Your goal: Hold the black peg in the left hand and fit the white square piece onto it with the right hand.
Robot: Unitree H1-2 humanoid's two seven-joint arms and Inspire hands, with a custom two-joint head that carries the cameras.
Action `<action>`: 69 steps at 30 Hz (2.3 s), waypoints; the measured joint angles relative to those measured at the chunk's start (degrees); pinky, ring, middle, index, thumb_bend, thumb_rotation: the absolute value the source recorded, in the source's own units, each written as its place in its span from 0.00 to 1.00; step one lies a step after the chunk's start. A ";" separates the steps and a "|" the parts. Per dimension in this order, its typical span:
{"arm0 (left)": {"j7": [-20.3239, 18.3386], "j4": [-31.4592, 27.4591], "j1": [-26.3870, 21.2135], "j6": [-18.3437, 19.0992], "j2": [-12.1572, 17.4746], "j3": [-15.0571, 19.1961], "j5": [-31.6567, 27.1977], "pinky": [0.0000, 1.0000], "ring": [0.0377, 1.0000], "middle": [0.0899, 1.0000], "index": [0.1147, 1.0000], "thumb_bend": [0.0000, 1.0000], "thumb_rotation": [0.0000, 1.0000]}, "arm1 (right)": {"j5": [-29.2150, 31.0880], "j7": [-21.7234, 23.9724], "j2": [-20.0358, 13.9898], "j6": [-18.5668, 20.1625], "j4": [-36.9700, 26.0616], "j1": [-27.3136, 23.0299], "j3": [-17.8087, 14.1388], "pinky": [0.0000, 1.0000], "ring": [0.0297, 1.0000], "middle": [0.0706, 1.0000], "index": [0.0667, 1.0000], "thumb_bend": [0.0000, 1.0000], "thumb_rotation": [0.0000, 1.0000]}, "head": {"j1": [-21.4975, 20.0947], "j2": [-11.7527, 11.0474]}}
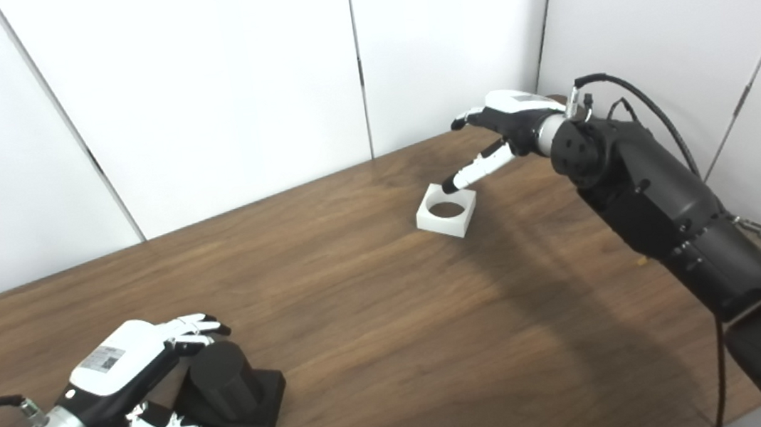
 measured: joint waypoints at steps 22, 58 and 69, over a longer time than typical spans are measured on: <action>0.01 0.03 0.21 0.00 -0.13 0.28 -0.07 0.77 0.88 0.83 0.42 0.52 0.06 | -8.35 2.69 9.42 0.56 1.91 0.05 -4.07 0.74 0.92 0.98 0.88 0.86 0.74 | 0.70 0.53; -0.58 -1.51 1.03 1.85 0.08 0.57 -0.31 0.78 0.89 0.84 0.42 0.52 0.06 | -9.91 3.87 10.32 0.56 7.67 0.92 -3.79 0.75 0.94 0.98 0.87 0.91 0.66 | 1.67 2.63; -0.76 -1.74 1.09 2.07 0.08 0.60 -0.34 0.78 0.89 0.83 0.42 0.52 0.06 | -8.48 3.49 9.95 0.56 7.13 1.49 -3.76 0.75 0.94 0.98 0.87 0.90 0.66 | 2.02 2.99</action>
